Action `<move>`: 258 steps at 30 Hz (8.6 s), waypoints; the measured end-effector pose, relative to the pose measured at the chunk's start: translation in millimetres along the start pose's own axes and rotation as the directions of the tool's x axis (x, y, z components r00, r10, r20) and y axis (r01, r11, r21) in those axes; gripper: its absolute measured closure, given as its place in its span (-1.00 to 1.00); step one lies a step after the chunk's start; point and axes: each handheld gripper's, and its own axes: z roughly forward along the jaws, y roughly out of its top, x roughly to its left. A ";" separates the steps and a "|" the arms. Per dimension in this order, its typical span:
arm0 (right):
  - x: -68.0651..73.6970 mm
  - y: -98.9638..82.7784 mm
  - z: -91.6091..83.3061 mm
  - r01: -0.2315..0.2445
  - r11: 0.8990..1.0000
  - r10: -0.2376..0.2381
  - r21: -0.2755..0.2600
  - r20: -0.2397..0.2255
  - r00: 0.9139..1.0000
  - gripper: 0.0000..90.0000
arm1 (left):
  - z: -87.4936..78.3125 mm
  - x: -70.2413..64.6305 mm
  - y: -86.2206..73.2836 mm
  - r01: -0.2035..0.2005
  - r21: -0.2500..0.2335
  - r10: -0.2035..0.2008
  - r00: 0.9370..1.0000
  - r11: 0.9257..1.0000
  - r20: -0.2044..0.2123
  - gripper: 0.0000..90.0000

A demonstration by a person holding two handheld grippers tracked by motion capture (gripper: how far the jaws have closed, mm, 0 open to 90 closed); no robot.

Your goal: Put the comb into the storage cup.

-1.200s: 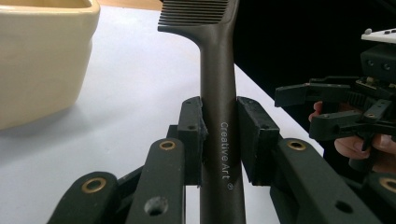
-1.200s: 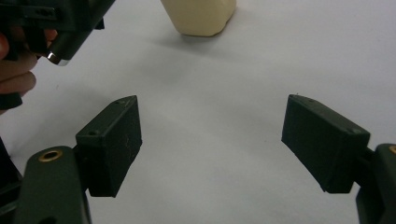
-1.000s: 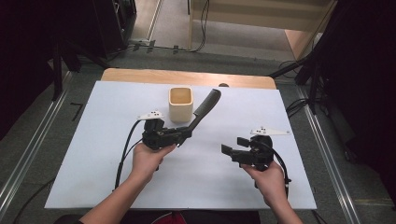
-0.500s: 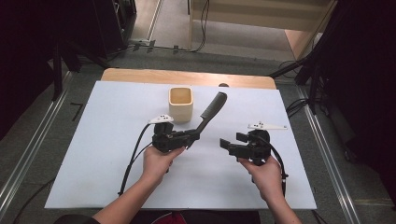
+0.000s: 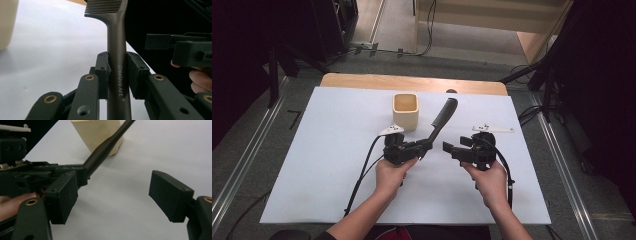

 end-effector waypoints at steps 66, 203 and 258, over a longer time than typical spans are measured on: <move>0.8 31.2 62.5 -0.303 0.953 0.303 -0.008 0.044 0.952 0.52 | 33.1 -9.8 -23.6 0.070 -0.201 -0.066 0.997 0.977 0.027 0.62; 63.9 94.4 78.2 0.074 0.884 -0.035 -0.461 0.092 0.995 0.55 | -133.4 38.5 -12.4 -0.225 0.440 0.281 0.958 0.870 -0.064 -0.28; 70.9 126.4 154.3 0.156 0.892 -0.087 -0.424 0.179 0.980 0.55 | -140.5 42.9 -17.5 -0.240 0.431 0.282 0.959 0.870 -0.035 -0.27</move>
